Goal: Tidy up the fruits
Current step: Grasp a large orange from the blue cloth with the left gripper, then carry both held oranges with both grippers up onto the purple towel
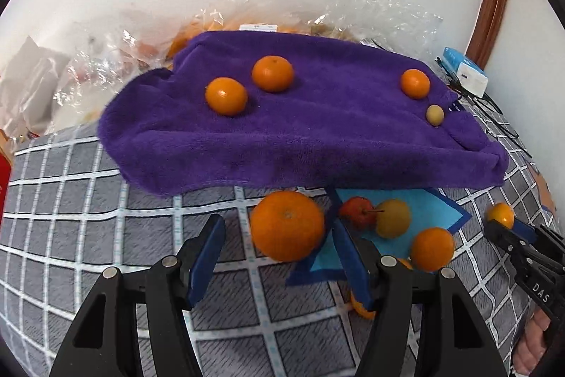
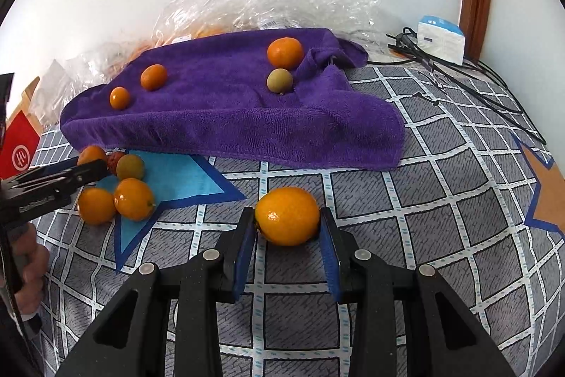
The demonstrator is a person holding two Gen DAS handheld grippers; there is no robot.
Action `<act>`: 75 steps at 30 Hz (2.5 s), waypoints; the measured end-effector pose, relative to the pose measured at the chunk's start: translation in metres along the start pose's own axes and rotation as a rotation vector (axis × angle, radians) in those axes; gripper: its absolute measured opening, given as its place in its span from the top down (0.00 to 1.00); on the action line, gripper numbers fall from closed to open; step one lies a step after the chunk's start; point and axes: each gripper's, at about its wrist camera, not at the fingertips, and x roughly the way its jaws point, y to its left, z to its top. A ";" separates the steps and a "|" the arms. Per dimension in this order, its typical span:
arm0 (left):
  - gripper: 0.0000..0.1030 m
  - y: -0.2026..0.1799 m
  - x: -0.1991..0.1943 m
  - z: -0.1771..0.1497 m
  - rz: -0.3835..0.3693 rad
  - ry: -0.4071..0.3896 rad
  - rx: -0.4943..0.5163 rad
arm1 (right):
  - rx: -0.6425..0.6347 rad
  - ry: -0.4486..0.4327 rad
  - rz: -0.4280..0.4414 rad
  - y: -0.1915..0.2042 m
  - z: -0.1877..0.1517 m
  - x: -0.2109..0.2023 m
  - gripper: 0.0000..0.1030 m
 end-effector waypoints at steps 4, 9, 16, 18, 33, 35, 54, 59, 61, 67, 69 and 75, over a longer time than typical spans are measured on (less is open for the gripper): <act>0.46 0.003 0.000 -0.002 -0.030 -0.016 -0.012 | 0.009 -0.001 0.021 -0.002 0.001 0.001 0.66; 0.62 0.014 -0.007 -0.006 -0.056 -0.048 -0.081 | 0.018 -0.004 0.030 -0.003 0.001 0.001 0.66; 0.62 0.024 -0.023 -0.010 -0.040 -0.137 -0.152 | 0.035 -0.012 0.038 -0.006 0.000 0.000 0.66; 0.63 0.026 -0.027 -0.010 -0.044 -0.156 -0.158 | 0.037 -0.017 0.039 -0.006 0.000 -0.001 0.66; 0.63 0.026 -0.043 -0.008 -0.087 -0.225 -0.168 | 0.052 -0.039 0.075 -0.008 -0.002 -0.006 0.66; 0.63 0.027 -0.045 -0.008 -0.078 -0.240 -0.173 | 0.064 -0.047 0.084 -0.011 -0.002 -0.007 0.66; 0.63 0.041 -0.063 -0.007 -0.054 -0.325 -0.229 | 0.032 -0.140 0.054 0.001 0.046 -0.042 0.66; 0.63 0.046 -0.069 0.000 -0.035 -0.340 -0.241 | 0.046 -0.155 0.078 0.000 0.064 -0.045 0.66; 0.63 0.050 -0.074 0.005 -0.026 -0.341 -0.260 | 0.041 -0.165 0.077 -0.001 0.072 -0.046 0.66; 0.63 0.056 -0.089 0.030 -0.009 -0.351 -0.264 | 0.046 -0.179 0.082 -0.001 0.096 -0.038 0.66; 0.63 0.054 -0.090 0.038 0.002 -0.355 -0.248 | 0.052 -0.178 0.089 -0.001 0.105 -0.031 0.66; 0.63 0.046 -0.081 0.062 0.002 -0.355 -0.222 | 0.045 -0.176 0.101 0.003 0.118 -0.010 0.66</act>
